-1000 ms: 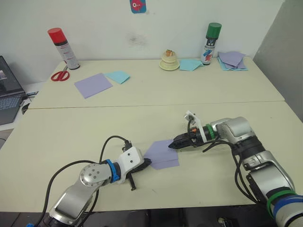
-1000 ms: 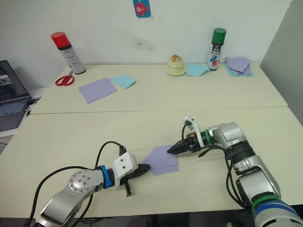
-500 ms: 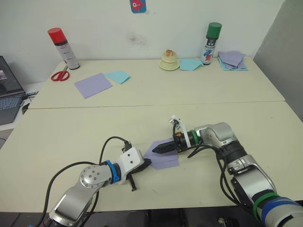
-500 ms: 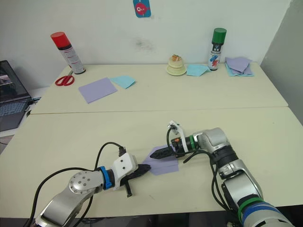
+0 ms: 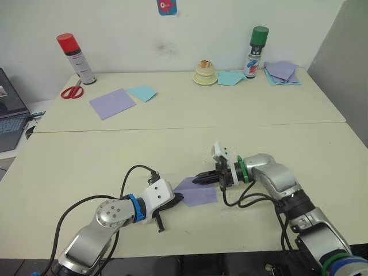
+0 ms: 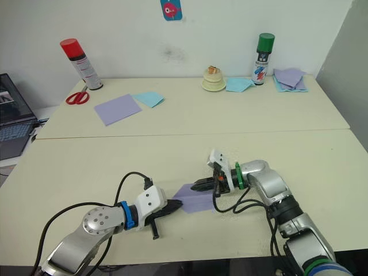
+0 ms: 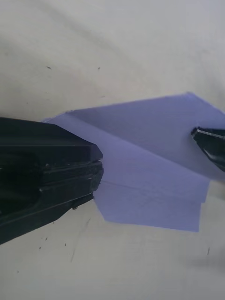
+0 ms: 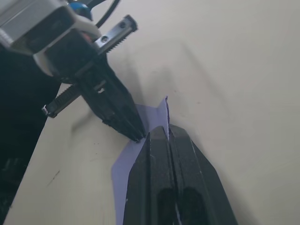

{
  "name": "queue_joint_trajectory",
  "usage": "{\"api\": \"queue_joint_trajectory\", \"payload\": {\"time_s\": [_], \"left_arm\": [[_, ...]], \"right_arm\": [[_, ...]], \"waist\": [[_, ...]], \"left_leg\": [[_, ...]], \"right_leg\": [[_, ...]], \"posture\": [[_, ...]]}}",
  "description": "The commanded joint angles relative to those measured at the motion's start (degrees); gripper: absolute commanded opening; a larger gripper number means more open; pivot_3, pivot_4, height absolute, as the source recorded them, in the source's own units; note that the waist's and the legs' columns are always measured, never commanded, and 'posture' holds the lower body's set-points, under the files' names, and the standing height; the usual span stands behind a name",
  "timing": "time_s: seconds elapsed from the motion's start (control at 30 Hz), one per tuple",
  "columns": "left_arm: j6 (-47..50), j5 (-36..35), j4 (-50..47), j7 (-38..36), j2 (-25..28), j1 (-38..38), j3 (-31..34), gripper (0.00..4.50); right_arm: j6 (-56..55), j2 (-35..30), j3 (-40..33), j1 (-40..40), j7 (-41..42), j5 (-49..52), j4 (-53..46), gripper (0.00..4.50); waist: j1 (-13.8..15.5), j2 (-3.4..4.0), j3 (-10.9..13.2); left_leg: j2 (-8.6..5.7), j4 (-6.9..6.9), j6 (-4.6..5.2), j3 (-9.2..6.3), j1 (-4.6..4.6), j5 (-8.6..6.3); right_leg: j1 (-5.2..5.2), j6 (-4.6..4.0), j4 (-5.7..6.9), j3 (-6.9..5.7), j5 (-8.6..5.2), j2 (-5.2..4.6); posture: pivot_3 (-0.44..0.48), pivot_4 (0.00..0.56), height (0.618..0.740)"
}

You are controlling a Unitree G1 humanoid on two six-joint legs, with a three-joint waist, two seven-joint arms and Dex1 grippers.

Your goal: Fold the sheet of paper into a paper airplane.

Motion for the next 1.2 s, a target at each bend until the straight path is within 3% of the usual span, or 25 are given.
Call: {"api": "queue_joint_trajectory", "payload": {"time_s": [0.03,0.23,0.47,0.77,0.9,1.03,1.2], "left_arm": [[1.42,1.20,2.87,-0.93,1.86,2.31,-0.03,0.00],[2.08,0.57,1.94,-1.47,2.23,2.84,0.78,0.00],[2.55,-0.81,1.26,-2.22,2.77,3.61,2.25,0.00],[5.43,-6.66,-0.58,-5.39,3.70,3.78,5.93,0.00],[14.20,-18.98,-3.86,-7.94,3.93,2.10,14.10,0.00],[24.25,-33.53,-5.97,-7.26,3.83,-5.58,22.91,0.00],[24.22,-29.43,-5.79,-1.91,0.44,-9.50,16.32,0.00]], "right_arm": [[-16.67,-0.69,0.83,1.78,1.43,-3.90,-1.44,0.02],[-38.85,-1.32,2.77,4.14,1.28,-10.11,4.28,0.02],[-49.42,-1.57,4.15,4.98,-0.50,-14.23,10.16,0.02],[-49.38,-1.83,5.10,6.66,-3.92,-17.59,11.27,0.02],[-47.98,-2.11,5.49,7.07,-3.89,-17.76,10.55,0.02],[-46.59,-2.77,5.79,7.69,-3.45,-17.38,9.32,0.02],[-45.29,-3.13,5.97,8.13,-3.27,-16.93,8.15,0.02]], "waist": [[-0.01,0.00,0.00],[-0.14,-0.01,0.00],[-0.09,-0.01,0.00],[0.01,-0.02,0.00],[0.00,-0.11,0.06],[0.23,-0.34,0.10],[0.11,-0.35,0.06]], "left_leg": [[0.00,-0.02,0.00,0.01,0.00,0.00],[0.06,-0.14,-0.01,0.07,0.07,0.01],[0.05,-0.15,-0.02,0.07,0.08,0.02],[0.04,-0.15,-0.03,0.04,0.08,0.02],[0.05,-0.15,-0.03,-0.01,0.08,0.02],[0.04,-0.13,-0.08,-0.19,0.05,0.06],[-0.02,-0.13,-0.17,-0.12,0.11,0.10]], "right_leg": [[-0.01,0.08,0.00,0.00,-0.05,0.00],[-0.03,0.16,0.00,0.03,-0.10,0.02],[-0.02,-0.07,-0.01,0.05,0.04,0.03],[0.01,-0.07,-0.02,0.05,0.03,0.03],[0.02,-0.08,0.00,0.04,0.03,0.03],[0.03,-0.08,0.02,-0.01,0.02,0.04],[0.12,-0.08,-0.03,-0.01,0.03,0.04]], "posture": [[0.000,0.150,0.740],[0.000,0.150,0.740],[0.000,0.150,0.740],[0.000,0.150,0.740],[0.000,0.150,0.740],[0.000,0.150,0.740],[0.000,0.150,0.740]]}}
